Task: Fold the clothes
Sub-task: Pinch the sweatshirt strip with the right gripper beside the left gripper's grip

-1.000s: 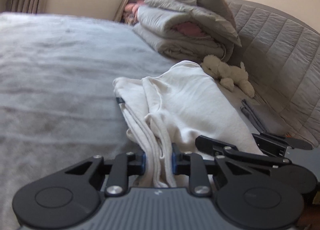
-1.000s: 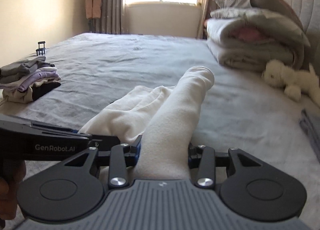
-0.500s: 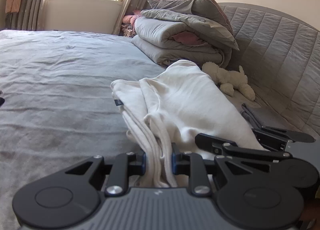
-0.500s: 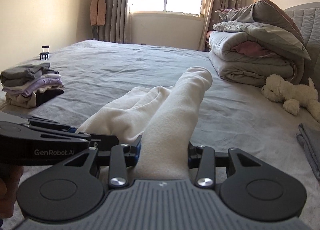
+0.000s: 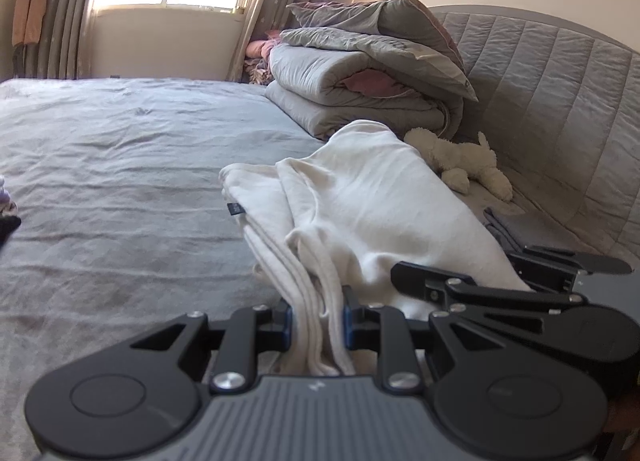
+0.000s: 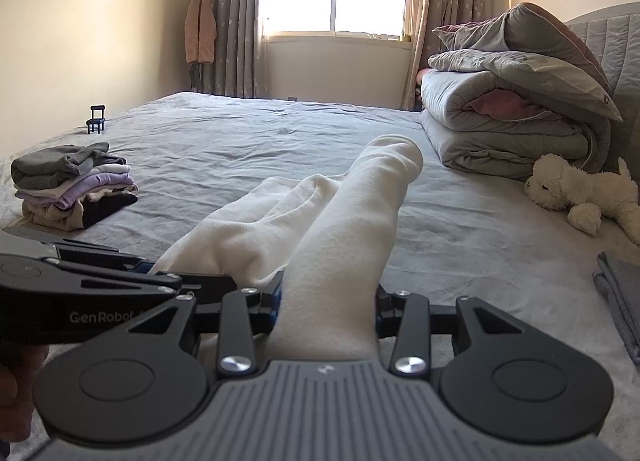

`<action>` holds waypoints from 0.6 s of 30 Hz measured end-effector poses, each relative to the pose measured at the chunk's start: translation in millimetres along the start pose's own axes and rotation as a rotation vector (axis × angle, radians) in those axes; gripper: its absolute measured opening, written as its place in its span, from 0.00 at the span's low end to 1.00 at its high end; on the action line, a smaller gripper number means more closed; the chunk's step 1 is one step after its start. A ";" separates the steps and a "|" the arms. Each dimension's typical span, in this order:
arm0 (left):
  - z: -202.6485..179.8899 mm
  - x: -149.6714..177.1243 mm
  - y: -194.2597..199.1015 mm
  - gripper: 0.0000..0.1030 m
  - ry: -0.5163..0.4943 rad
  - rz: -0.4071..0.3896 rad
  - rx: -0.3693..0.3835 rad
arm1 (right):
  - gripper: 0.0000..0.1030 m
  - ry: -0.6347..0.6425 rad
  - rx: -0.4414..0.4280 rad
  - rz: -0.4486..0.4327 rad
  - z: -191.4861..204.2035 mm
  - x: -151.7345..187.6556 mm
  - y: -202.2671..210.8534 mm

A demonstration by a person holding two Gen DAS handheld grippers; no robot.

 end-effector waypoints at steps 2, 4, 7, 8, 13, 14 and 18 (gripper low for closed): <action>-3.6 0.3 1.9 0.22 -0.014 -0.012 -0.009 | 0.42 -0.001 -0.001 -0.005 -1.1 -0.5 1.8; -6.5 -0.3 4.1 0.22 -0.018 -0.020 -0.017 | 0.42 -0.004 -0.004 -0.009 -2.8 -1.1 3.5; -10.8 -3.5 6.2 0.22 -0.020 -0.036 -0.014 | 0.42 -0.007 -0.006 -0.023 -6.1 -2.9 7.6; -12.2 -4.7 6.8 0.22 -0.020 -0.042 -0.013 | 0.42 -0.008 -0.006 -0.029 -7.5 -3.7 9.2; -23.9 -8.6 8.1 0.22 -0.022 -0.051 -0.017 | 0.41 -0.018 -0.001 -0.048 -16.4 -6.0 17.6; -27.2 -9.4 8.0 0.22 -0.028 -0.054 -0.020 | 0.41 -0.016 0.001 -0.049 -17.8 -5.8 18.8; -36.5 -14.5 10.1 0.22 -0.038 -0.068 -0.026 | 0.41 -0.029 0.000 -0.055 -26.5 -6.7 23.5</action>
Point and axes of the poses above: each gripper's, at about its wrist camera, not at the fingertips, and y roughly against the way its jaws point, z to its left, x to its underside, the point moved 1 cm from there along -y, roughly the way its jaws point, and after that the axes turned 4 degrees about -y, right-handed, at the moved point
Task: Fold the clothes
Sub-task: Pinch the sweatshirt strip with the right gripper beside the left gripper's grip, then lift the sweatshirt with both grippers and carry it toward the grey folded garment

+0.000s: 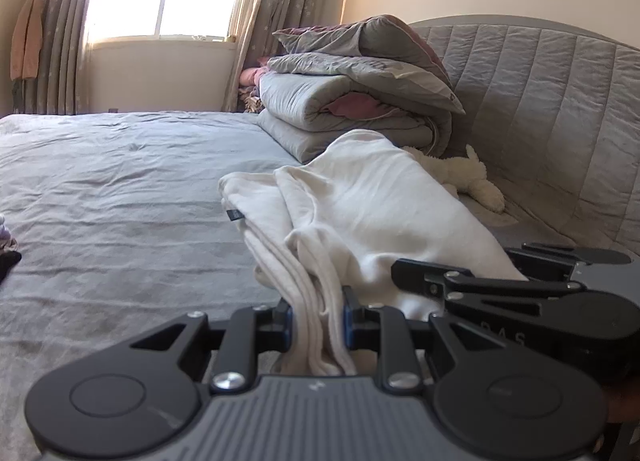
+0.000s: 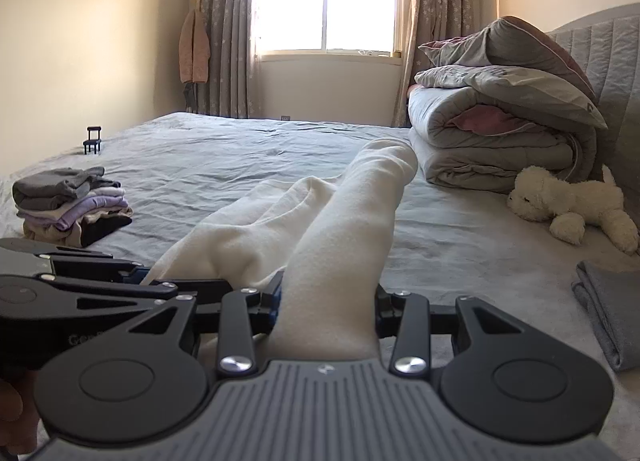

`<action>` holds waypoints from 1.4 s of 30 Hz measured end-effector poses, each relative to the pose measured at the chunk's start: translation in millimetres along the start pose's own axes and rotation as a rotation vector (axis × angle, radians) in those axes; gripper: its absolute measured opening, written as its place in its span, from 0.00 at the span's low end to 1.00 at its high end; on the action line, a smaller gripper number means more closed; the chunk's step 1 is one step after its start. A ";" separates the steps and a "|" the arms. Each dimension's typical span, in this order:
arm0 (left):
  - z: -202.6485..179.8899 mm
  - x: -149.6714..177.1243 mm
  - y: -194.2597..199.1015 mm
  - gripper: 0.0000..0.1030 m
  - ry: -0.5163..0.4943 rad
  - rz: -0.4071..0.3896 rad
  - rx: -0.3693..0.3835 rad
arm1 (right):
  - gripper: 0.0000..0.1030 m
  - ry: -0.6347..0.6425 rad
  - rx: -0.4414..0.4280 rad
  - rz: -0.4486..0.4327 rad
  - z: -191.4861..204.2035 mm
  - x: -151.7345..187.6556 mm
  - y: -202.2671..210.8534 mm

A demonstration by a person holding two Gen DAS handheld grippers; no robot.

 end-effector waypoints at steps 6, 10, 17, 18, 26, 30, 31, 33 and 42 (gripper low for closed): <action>-14.2 -5.2 -6.9 0.22 -0.003 -0.001 0.005 | 0.41 -0.024 0.005 -0.005 -13.9 -3.2 4.6; -28.3 -11.3 -16.8 0.22 0.005 -0.016 0.032 | 0.41 -0.041 0.021 -0.004 -28.3 -6.5 7.7; -65.0 -34.2 -43.2 0.22 -0.004 -0.050 0.094 | 0.41 -0.086 0.107 -0.068 -65.4 -13.6 21.5; -71.4 -38.7 -48.0 0.22 -0.005 -0.052 0.106 | 0.41 -0.096 0.123 -0.080 -71.7 -14.9 23.2; -134.6 -77.6 -90.7 0.21 -0.070 -0.078 0.208 | 0.41 -0.191 0.306 -0.189 -125.7 -21.8 44.7; -177.6 -97.4 -117.3 0.21 -0.163 -0.096 0.274 | 0.41 -0.365 0.398 -0.239 -165.9 -23.4 56.6; -189.0 -102.0 -124.2 0.21 -0.191 -0.102 0.292 | 0.41 -0.407 0.428 -0.253 -175.1 -22.8 59.4; -210.9 -110.4 -139.1 0.21 -0.246 -0.115 0.337 | 0.41 -0.498 0.490 -0.281 -193.0 -20.3 64.6; -279.5 -125.9 -195.6 0.20 -0.464 -0.095 0.520 | 0.41 -0.879 0.726 -0.404 -253.0 -2.0 71.4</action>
Point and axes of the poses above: each gripper's, at about its wrist camera, not at the fingertips, and y roughly against the way its jaws point, z to its left, x to its underside, the point moved 1 cm from there along -y, roughly the way its jaws point, and after that the axes turned 4 degrees about -y, right-handed, at the moved point
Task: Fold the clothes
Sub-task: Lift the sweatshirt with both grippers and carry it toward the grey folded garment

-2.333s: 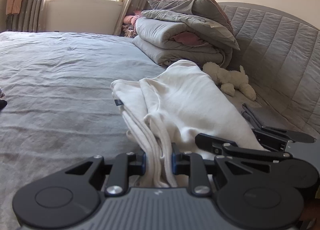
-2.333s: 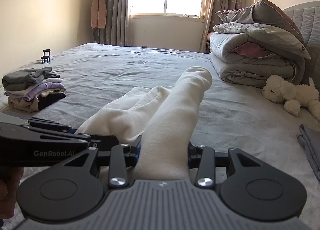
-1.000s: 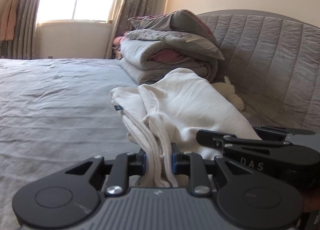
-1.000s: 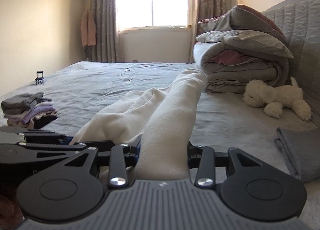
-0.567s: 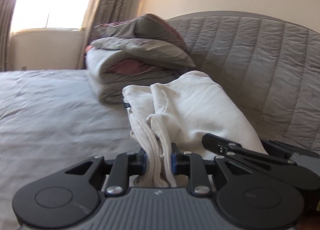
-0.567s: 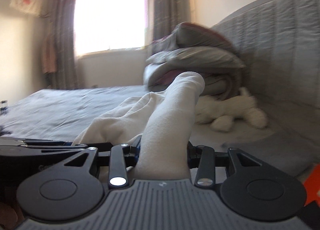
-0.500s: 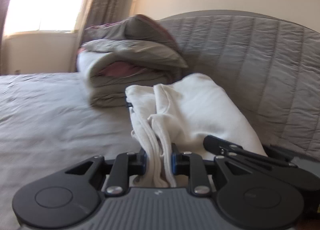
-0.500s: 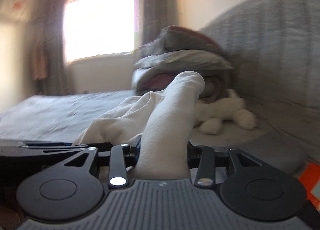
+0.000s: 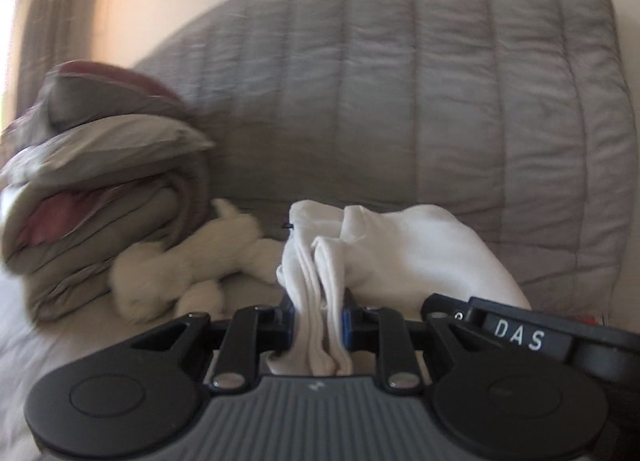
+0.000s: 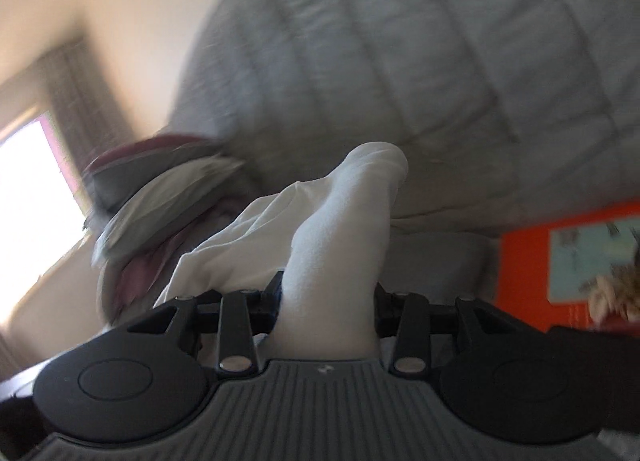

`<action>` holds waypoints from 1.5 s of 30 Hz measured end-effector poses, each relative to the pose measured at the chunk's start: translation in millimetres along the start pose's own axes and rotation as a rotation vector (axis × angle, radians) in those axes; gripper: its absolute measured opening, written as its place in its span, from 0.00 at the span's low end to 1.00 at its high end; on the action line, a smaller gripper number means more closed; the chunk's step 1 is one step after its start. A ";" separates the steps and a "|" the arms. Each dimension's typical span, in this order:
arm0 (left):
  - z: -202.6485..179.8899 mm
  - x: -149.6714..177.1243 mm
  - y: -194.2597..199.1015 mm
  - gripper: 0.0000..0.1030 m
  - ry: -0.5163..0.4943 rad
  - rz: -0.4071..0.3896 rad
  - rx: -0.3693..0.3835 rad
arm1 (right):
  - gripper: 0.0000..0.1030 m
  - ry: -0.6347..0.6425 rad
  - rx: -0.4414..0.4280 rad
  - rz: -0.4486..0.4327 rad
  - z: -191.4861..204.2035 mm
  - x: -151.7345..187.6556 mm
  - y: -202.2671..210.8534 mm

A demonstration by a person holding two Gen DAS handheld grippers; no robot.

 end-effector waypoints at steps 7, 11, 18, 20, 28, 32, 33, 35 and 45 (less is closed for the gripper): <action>-6.3 -0.2 -46.9 0.20 -0.111 0.047 0.091 | 0.41 -0.175 0.137 -0.033 -24.8 5.4 -26.0; -1.8 2.0 -67.7 0.20 -0.148 0.065 0.148 | 0.41 -0.172 0.181 -0.076 -25.4 13.6 -35.5; 9.6 30.4 -97.7 0.20 -0.187 0.172 0.149 | 0.45 -0.273 0.234 0.137 -43.3 32.4 -75.6; 12.8 34.6 -101.8 0.20 -0.175 0.180 0.148 | 0.47 -0.287 0.243 0.180 -43.9 32.6 -75.9; 14.7 32.7 -117.0 0.22 -0.228 0.206 0.150 | 0.50 -0.361 0.188 0.279 -47.7 23.7 -66.7; 15.3 39.4 -121.5 0.34 -0.253 0.214 0.098 | 0.50 -0.387 0.150 0.345 -49.7 20.6 -71.5; 14.6 41.2 -122.3 0.35 -0.263 0.214 0.085 | 0.50 -0.438 0.142 0.370 -55.7 21.7 -72.0; 16.4 40.8 -122.3 0.37 -0.249 0.203 0.077 | 0.50 -0.532 0.127 0.417 -66.7 23.6 -72.5; 31.5 40.4 -131.9 0.27 -0.090 0.209 0.044 | 0.52 -0.584 0.059 0.499 -65.4 26.4 -63.0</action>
Point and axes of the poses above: each gripper's, at about its wrist camera, not at the fingertips, and y roughly against the way its jaws point, z to its left, x to its underside, the point moved 1 cm from there along -y, roughly the way its jaws point, and after that the axes turned 4 degrees about -y, right-handed, at the moved point
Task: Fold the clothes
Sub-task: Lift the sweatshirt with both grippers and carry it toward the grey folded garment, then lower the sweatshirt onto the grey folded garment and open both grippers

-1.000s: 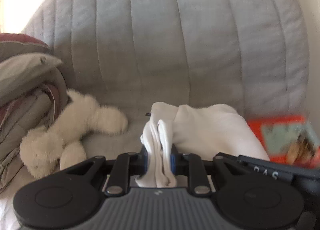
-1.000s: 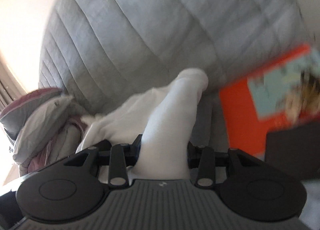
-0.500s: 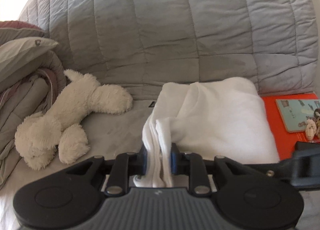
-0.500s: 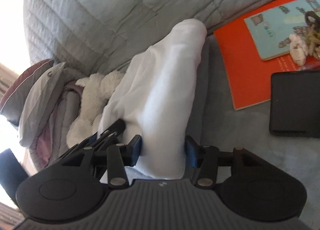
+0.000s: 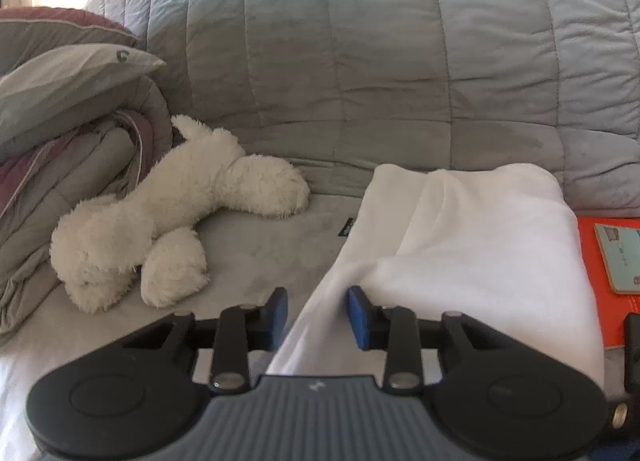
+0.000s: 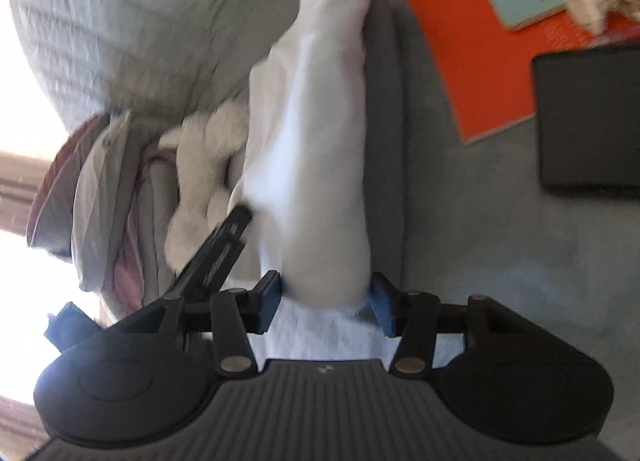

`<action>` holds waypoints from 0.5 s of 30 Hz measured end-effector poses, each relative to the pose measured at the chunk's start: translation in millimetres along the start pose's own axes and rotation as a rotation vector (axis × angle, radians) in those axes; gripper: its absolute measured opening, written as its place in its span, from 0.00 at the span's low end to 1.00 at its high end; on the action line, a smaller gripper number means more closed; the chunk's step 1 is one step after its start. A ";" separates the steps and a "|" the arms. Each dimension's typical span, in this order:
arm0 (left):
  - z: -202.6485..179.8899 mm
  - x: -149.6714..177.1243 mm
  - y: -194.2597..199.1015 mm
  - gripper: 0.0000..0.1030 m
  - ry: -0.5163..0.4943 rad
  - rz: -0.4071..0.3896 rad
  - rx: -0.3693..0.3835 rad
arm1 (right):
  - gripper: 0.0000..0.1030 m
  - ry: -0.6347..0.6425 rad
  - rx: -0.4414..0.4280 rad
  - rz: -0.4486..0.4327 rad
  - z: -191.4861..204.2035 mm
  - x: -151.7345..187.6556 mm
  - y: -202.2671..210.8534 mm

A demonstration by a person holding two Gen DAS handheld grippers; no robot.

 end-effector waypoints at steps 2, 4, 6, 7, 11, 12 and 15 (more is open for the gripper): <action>3.9 -0.4 0.1 0.22 0.065 0.002 0.016 | 0.43 -0.008 -0.023 0.028 -0.5 0.5 -2.9; 9.5 -1.5 0.4 0.21 0.129 0.006 0.022 | 0.40 -0.016 -0.039 0.022 -0.6 -1.4 -2.8; 13.2 -2.0 0.7 0.21 0.167 0.015 0.021 | 0.40 -0.036 -0.052 0.040 -2.4 -2.3 -4.5; 13.1 -1.6 1.3 0.21 0.168 0.017 0.015 | 0.40 -0.043 -0.051 0.055 -3.7 -2.8 -5.7; 12.3 1.9 1.2 0.35 0.162 0.029 -0.031 | 0.42 -0.075 -0.021 0.136 -9.3 -0.8 -10.9; 11.4 2.2 0.0 0.35 0.155 0.033 -0.036 | 0.42 -0.085 -0.014 0.170 -10.7 1.2 -12.5; 10.2 1.0 0.3 0.35 0.163 0.027 -0.043 | 0.42 -0.075 -0.029 0.247 -8.7 8.1 -17.4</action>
Point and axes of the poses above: each gripper's, at about its wrist camera, not at the fingertips, and y roughly against the way its jaws point, z to its left, x to its underside, the point moved 1 cm from there along -y, roughly the way its jaws point, and after that the axes turned 4 degrees about -y, right-handed, at the moved point
